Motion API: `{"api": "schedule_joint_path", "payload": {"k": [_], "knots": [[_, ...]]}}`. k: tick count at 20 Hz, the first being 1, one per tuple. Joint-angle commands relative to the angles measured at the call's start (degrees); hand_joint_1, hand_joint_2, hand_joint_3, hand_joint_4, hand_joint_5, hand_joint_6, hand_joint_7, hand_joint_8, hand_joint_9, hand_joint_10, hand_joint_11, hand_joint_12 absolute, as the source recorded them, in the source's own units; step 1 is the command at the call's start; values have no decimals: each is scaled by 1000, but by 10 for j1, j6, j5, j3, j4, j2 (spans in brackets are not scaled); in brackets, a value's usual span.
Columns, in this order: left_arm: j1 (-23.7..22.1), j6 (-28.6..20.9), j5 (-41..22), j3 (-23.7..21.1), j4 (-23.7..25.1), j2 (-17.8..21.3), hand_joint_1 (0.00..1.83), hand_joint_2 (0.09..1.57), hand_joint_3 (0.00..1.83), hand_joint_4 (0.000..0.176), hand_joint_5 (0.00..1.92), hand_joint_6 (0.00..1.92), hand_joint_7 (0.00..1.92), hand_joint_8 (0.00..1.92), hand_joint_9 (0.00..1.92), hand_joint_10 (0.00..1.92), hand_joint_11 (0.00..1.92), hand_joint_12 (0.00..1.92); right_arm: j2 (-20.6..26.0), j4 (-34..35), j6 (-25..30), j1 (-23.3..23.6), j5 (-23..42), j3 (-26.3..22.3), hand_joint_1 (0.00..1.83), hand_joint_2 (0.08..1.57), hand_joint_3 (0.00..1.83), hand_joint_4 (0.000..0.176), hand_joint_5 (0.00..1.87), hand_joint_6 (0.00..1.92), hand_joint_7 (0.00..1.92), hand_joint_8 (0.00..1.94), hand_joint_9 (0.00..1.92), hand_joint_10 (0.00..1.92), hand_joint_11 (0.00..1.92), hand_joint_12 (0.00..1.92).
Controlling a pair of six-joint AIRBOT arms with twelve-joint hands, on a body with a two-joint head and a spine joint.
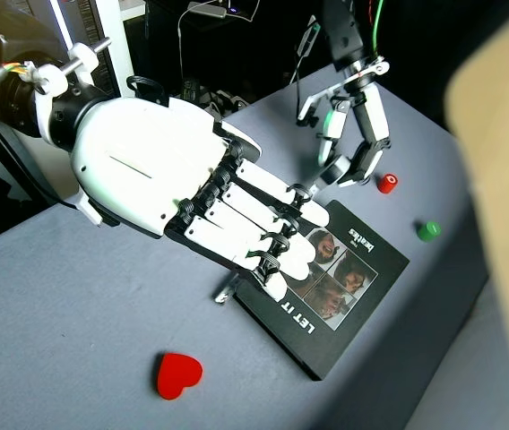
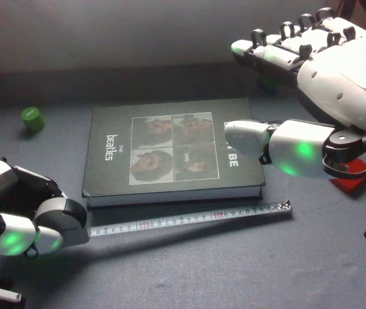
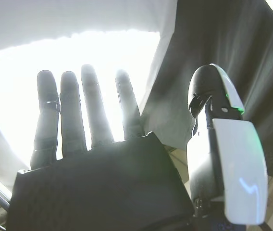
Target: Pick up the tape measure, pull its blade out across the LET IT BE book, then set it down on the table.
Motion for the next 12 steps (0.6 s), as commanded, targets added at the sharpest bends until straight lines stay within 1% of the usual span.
{"api": "schedule_joint_path", "payload": {"k": [1, 2, 3, 4, 5, 6, 7, 10, 11, 12], "knots": [[-3, -7, -53, 6, 13, 1, 1372, 1126, 1, 0, 874, 1018, 953, 1011, 909, 1260, 786, 1168, 2, -43, 4, 5, 32, -3, 0, 1157, 5, 119, 117, 2, 203, 4, 134, 4, 0, 753], [-3, -7, -54, 7, 13, 0, 1235, 1149, 3, 0, 848, 1109, 949, 1090, 825, 877, 728, 1153, 2, -44, 4, 5, 32, -3, 0, 1159, 6, 119, 117, 2, 203, 4, 134, 4, 0, 753], [-3, -7, -56, 8, 13, -1, 1119, 1172, 1, 0, 848, 1163, 837, 562, 776, 585, 638, 1113, 2, -45, 4, 4, 32, -3, 0, 1162, 7, 119, 117, 1, 203, 4, 135, 3, 0, 753], [-3, -7, -56, 9, 13, -1, 982, 1155, 0, 0, 702, 525, 793, 247, 740, 356, 543, 1050, 2, -45, 4, 4, 32, -3, 0, 1164, 7, 117, 112, 0, 204, 4, 135, 3, 0, 753], [-2, -7, -57, 10, 15, -1, 827, 1185, 0, 0, 707, 197, 753, 101, 699, 211, 445, 1006, 2, -45, 4, 4, 32, -4, 0, 1165, 7, 115, 110, 0, 204, 4, 135, 3, 0, 754], [-1, -8, -57, 11, 17, -1, 710, 1172, 0, 0, 706, 63, 739, 38, 679, 116, 392, 960, 2, -46, 5, 4, 32, -4, 0, 1167, 7, 114, 109, 0, 205, 4, 138, 4, 0, 755], [-1, -10, -57, 11, 18, -1, 643, 1151, 0, 0, 705, 18, 735, 13, 675, 60, 369, 926, 2, -46, 5, 4, 32, -4, 0, 1172, 8, 114, 109, 0, 207, 4, 139, 4, 0, 756], [-1, -13, -59, 9, 18, 0, 447, 1128, 0, 0, 603, 0, 650, 0, 588, 4, 256, 868, 2, -47, 5, 4, 32, -5, 0, 1175, 8, 114, 109, 0, 212, 5, 143, 5, 0, 759], [-1, -16, -63, 9, 18, 0, 387, 1133, 1, 0, 543, 0, 583, 0, 529, 0, 199, 845, 2, -48, 5, 4, 32, -5, 0, 1177, 9, 114, 109, 0, 212, 5, 145, 6, 0, 759], [-3, -16, -63, 9, 19, 1, 334, 1128, 0, 0, 453, 0, 475, 0, 460, 0, 124, 819, 2, -48, 5, 4, 32, -5, 0, 1178, 9, 114, 109, 0, 213, 5, 145, 6, 0, 759]]}}
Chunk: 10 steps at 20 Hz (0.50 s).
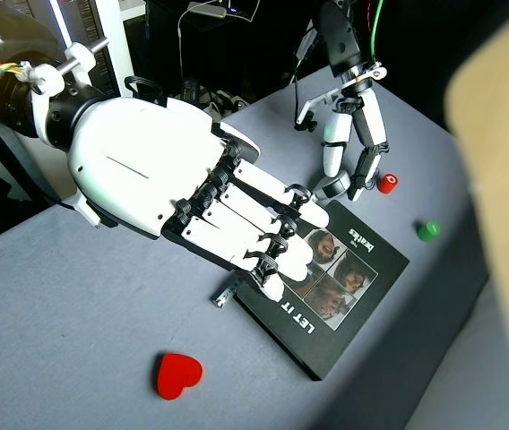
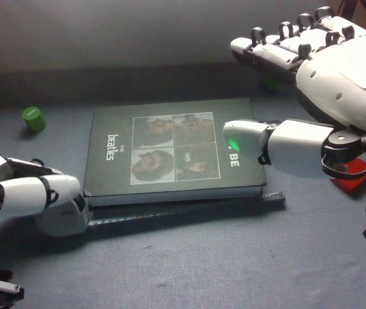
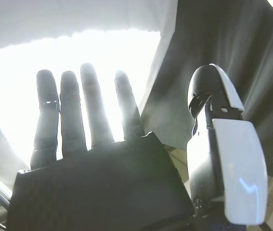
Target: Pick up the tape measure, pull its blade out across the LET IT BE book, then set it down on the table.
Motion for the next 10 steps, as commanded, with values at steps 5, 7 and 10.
{"api": "schedule_joint_path", "payload": {"k": [5, 7, 10], "knots": [[-68, 55, -18, 21, 9, 26, 255, 1059, 0, 0, 239, 0, 213, 0, 226, 0, 0, 710, 2, -45, 4, 4, 33, -5, 0, 1182, 8, 108, 112, 1, 213, 4, 150, 6, 0, 760], [-115, 109, 4, 34, 3, 31, 245, 1054, 0, 0, 221, 0, 192, 0, 216, 0, 0, 697, 2, -46, 4, 4, 33, -5, 0, 1187, 9, 107, 113, 2, 213, 3, 152, 6, 0, 760], [-256, 355, 51, 44, -91, 28, 233, 1051, 0, 0, 219, 0, 193, 1, 226, 5, 0, 696, 2, -48, 4, 3, 32, -7, 0, 1189, 9, 106, 117, 3, 213, 3, 155, 7, 0, 760]]}}
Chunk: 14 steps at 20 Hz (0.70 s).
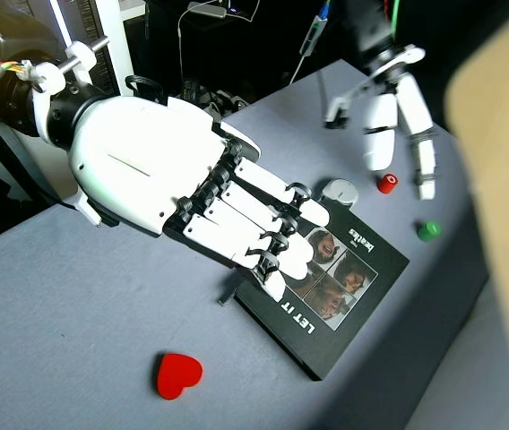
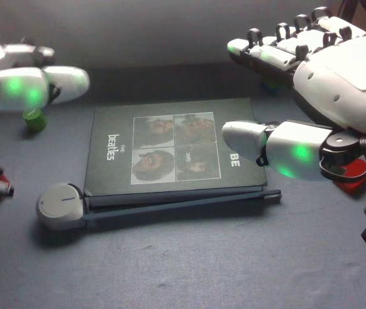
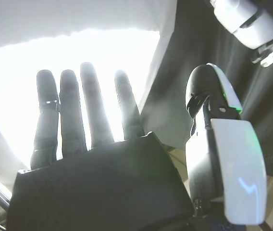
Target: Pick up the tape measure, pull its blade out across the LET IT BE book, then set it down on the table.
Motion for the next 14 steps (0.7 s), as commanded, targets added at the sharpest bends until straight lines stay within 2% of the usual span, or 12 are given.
{"api": "schedule_joint_path", "payload": {"k": [1, 2, 3, 4, 5, 6, 7, 8, 9, 10, 12, 14], "knots": [[-22, 45, -30, -4, -9, -2, 231, 1051, 0, 0, 223, 2, 207, 7, 240, 10, 0, 698, 2, -44, 3, 3, 33, -3, 0, 1192, 9, 99, 120, 4, 214, 3, 156, 7, 0, 760], [-37, 87, -32, -7, -27, -4, 231, 1051, 0, 0, 223, 2, 207, 7, 240, 10, 0, 698, 2, -45, 3, 3, 33, -3, 0, 1192, 9, 99, 120, 4, 214, 3, 156, 7, 0, 760], [-69, 150, -39, -15, -61, -9, 228, 1057, 0, 0, 293, 6, 331, 7, 385, 27, 77, 817, 2, -47, 3, 3, 33, -4, 0, 1194, 3, 91, 204, 11, 284, 6, 211, 11, 0, 845], [-96, 209, -50, -27, -101, -15, 307, 1068, 0, 0, 439, 9, 579, 26, 686, 93, 290, 1079, 2, -48, 3, 3, 33, -4, 60, 1184, 0, 47, 491, 25, 572, 18, 502, 49, 169, 970], [-126, 281, -75, -51, -143, -22, 429, 1084, 0, 0, 604, 19, 732, 84, 717, 527, 471, 1231, 2, -49, 3, 2, 33, -4, 208, 1171, 0, 0, 760, 40, 856, 88, 722, 441, 476, 1088], [-146, 351, -107, -71, -183, -25, 563, 1112, 4, 0, 791, 62, 695, 590, 684, 1117, 618, 1421, 2, -50, 3, 2, 33, -4, 415, 1158, 0, 0, 984, 197, 904, 582, 770, 1191, 741, 1384], [-166, 415, -143, -96, -215, -29, 810, 1226, 0, 129, 731, 1146, 627, 1518, 757, 1750, 809, 1806, 2, -51, 3, 2, 33, -5, 626, 1139, 0, 0, 920, 1040, 817, 1371, 912, 1775, 1017, 1814], [-177, 453, -167, -114, -239, -33, 760, 1202, 0, 0, 626, 1693, 708, 1840, 900, 1887, 981, 1898, 2, -52, 3, 2, 33, -5, 725, 1136, 0, 0, 809, 1660, 766, 1827, 1051, 1892, 1245, 1900], [-181, 472, -192, -133, -261, -37, 775, 1181, 0, 0, 685, 1875, 811, 1905, 957, 1914, 1071, 1916, 2, -53, 3, 2, 33, -5, 789, 1132, 0, 0, 775, 1869, 828, 1918, 1133, 1915, 1371, 1917], [-180, 465, -208, -148, -265, -43, 787, 1164, 0, 0, 810, 1912, 910, 1918, 1022, 1920, 1149, 1920, 2, -54, 4, 1, 33, -5, 826, 1130, 0, 0, 834, 1911, 971, 1936, 1238, 1920, 1478, 1920], [-180, 461, -253, -175, -272, -58, 808, 1156, 0, 0, 1077, 1921, 1101, 1921, 1125, 1921, 1229, 1921, 2, -76, 13, -3, 39, -5, 884, 1214, 17, 0, 1155, 1921, 1357, 1941, 1525, 1921, 1723, 1921], [-177, 449, -282, -192, -276, -73, 814, 1198, 9, 0, 1294, 1921, 1352, 1921, 1357, 1921, 1443, 1921, 0, -139, 38, -18, 71, -5, 844, 1320, 12, 0, 1180, 1921, 1406, 1941, 1575, 1921, 1767, 1921]]}}
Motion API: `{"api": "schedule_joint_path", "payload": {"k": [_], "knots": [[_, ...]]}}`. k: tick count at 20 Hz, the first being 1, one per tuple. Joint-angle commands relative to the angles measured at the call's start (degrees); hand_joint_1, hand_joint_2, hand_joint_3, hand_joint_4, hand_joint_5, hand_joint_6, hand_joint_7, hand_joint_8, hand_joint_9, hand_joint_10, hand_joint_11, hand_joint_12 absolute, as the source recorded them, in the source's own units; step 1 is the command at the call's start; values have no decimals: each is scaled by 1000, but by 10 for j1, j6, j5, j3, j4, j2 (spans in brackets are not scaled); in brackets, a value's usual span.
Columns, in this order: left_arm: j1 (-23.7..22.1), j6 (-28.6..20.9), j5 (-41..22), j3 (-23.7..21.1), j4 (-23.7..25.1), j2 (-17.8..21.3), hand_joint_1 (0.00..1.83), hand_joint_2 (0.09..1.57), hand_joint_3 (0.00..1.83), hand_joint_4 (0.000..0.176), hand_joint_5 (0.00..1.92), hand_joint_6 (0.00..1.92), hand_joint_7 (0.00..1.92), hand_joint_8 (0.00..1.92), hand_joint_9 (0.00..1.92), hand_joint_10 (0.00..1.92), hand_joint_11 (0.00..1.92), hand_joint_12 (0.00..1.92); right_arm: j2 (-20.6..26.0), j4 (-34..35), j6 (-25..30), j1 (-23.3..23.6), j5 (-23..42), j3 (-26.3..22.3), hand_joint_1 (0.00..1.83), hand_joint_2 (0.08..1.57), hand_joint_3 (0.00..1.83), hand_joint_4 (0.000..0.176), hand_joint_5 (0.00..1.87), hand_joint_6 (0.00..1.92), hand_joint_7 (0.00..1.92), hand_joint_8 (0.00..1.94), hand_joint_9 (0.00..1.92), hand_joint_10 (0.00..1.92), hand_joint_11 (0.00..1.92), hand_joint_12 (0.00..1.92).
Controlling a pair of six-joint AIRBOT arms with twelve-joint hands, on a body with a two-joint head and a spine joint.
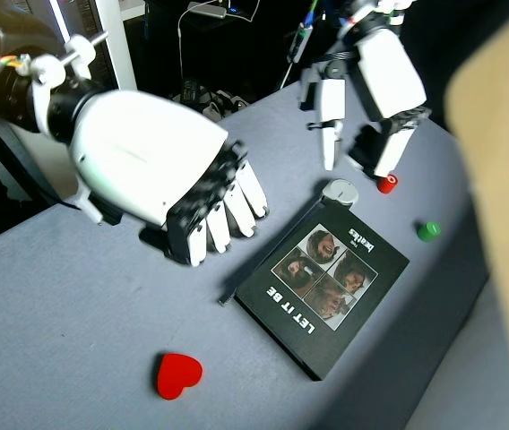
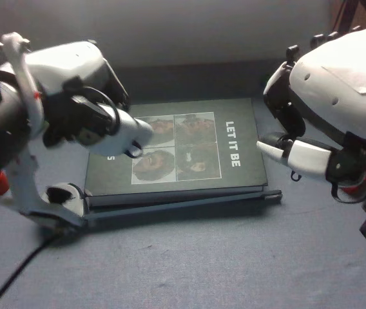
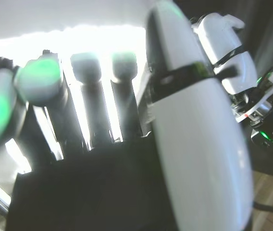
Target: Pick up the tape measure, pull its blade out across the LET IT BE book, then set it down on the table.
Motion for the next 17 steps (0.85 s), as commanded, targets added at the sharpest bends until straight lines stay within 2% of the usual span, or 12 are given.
{"api": "schedule_joint_path", "payload": {"k": [1, 2, 3, 4, 5, 6, 8, 13, 14, 17], "knots": [[-4, -11, -17, -4, 46, -5, 818, 1210, 9, 0, 1325, 1921, 1404, 1921, 1428, 1921, 1517, 1921, 1, -63, 9, 1, 62, -3, 830, 1339, 12, 0, 1163, 1921, 1396, 1941, 1566, 1921, 1758, 1921], [-4, -17, -24, -6, 53, -11, 815, 1226, 0, 0, 1338, 1921, 1419, 1921, 1451, 1921, 1540, 1921, 0, -88, 17, -5, 73, -3, 828, 1344, 12, 0, 1160, 1921, 1394, 1941, 1563, 1921, 1755, 1921], [-4, -18, -24, -6, 56, -17, 806, 1245, 0, 49, 1320, 1921, 1416, 1921, 1459, 1921, 1549, 1921, -1, -100, 18, -9, 77, -2, 838, 1346, 9, 0, 1160, 1921, 1393, 1941, 1560, 1921, 1753, 1921], [-4, -18, -26, -6, 59, -21, 798, 1256, 0, 117, 1302, 1921, 1412, 1921, 1456, 1921, 1544, 1921, -1, -104, 18, -12, 79, -2, 829, 1347, 6, 0, 1161, 1921, 1392, 1941, 1559, 1921, 1752, 1921], [-3, -21, -32, -6, 59, -25, 797, 1259, 0, 132, 1298, 1921, 1412, 1921, 1456, 1921, 1543, 1921, -1, -108, 18, -14, 82, -2, 828, 1348, 6, 0, 1162, 1921, 1392, 1941, 1559, 1921, 1752, 1921], [0, -28, -34, -6, 65, -27, 798, 1263, 0, 167, 1293, 1921, 1413, 1921, 1457, 1921, 1544, 1921, -2, -114, 18, -17, 86, -2, 832, 1350, 4, 0, 1162, 1921, 1392, 1941, 1554, 1921, 1745, 1921], [7, -47, -35, -6, 72, -29, 802, 1267, 2, 176, 1292, 1921, 1414, 1921, 1457, 1921, 1544, 1921, -4, -132, 18, -25, 102, -2, 835, 1354, 5, 0, 1162, 1921, 1392, 1941, 1553, 1921, 1743, 1921], [-1, -65, -35, -3, 79, -28, 819, 1276, 3, 176, 1287, 1921, 1421, 1921, 1467, 1921, 1562, 1921, -9, -194, 23, -68, 153, 7, 847, 1352, 2, 0, 1165, 1921, 1392, 1941, 1556, 1921, 1741, 1921], [-4, -65, -35, -4, 79, -28, 820, 1277, 3, 176, 1285, 1921, 1422, 1921, 1468, 1921, 1563, 1921, -9, -209, 31, -79, 172, 11, 847, 1352, 2, 0, 1165, 1921, 1392, 1941, 1556, 1921, 1740, 1921], [-7, -71, -34, -6, 85, -27, 823, 1278, 2, 176, 1290, 1921, 1428, 1921, 1475, 1921, 1571, 1921, -10, -246, 99, -118, 247, 23, 836, 1348, 0, 0, 1172, 1921, 1399, 1941, 1557, 1921, 1746, 1921]]}}
